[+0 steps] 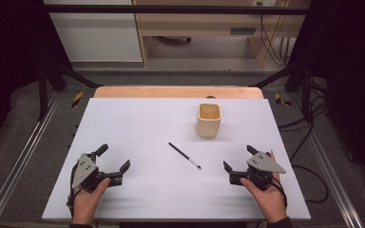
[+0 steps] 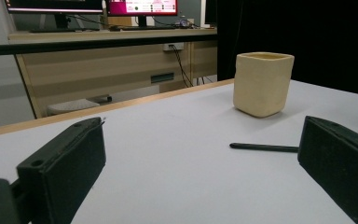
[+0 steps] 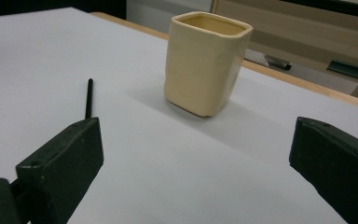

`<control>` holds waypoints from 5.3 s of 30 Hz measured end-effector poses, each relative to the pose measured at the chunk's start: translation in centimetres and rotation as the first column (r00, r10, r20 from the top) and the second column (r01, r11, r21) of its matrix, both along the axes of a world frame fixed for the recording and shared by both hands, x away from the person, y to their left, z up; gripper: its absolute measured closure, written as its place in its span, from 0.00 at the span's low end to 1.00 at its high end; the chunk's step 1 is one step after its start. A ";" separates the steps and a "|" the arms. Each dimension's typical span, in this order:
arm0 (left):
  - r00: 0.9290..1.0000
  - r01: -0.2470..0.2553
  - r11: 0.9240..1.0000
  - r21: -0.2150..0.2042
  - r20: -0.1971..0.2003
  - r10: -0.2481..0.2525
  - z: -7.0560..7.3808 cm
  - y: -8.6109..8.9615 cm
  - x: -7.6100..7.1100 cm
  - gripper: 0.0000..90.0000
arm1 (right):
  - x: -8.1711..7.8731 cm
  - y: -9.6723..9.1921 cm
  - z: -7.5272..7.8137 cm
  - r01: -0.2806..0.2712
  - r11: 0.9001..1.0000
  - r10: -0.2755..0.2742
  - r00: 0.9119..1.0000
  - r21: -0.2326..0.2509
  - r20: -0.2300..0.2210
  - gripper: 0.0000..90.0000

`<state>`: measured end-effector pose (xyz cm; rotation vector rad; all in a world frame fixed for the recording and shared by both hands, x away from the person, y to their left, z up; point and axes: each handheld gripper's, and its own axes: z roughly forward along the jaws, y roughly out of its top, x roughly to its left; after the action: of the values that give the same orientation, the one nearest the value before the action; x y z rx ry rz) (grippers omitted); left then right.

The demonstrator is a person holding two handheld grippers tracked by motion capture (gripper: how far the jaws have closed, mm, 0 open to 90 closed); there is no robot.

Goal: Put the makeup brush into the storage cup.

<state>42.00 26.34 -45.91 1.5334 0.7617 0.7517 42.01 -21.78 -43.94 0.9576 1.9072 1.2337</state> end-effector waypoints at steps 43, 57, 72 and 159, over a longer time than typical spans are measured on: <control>1.000 -0.010 1.000 0.016 -0.007 0.011 -0.2 0.4 0.4 0.01 | 6.9 7.8 3.1 -0.235 0.948 0.126 0.896 -0.214 -0.425 0.06; 1.000 -0.006 1.000 0.027 -0.005 0.007 -0.2 0.4 0.4 0.01 | 7.4 9.4 1.9 -0.253 0.945 0.130 0.873 -0.208 -0.470 0.08; 1.000 -0.001 1.000 0.029 -0.009 0.001 -0.2 0.4 0.5 0.01 | 8.5 11.8 0.3 -0.272 0.935 0.126 0.852 -0.226 -0.508 0.09; 0.990 0.118 0.963 0.243 0.042 -0.133 1.6 -5.6 -0.3 0.02 | 7.8 8.0 5.9 -0.441 0.857 0.244 0.804 -0.268 -0.541 0.93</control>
<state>41.70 20.75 -44.33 1.7523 0.5384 0.8123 49.84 -13.81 -38.02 0.7683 2.7114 0.7819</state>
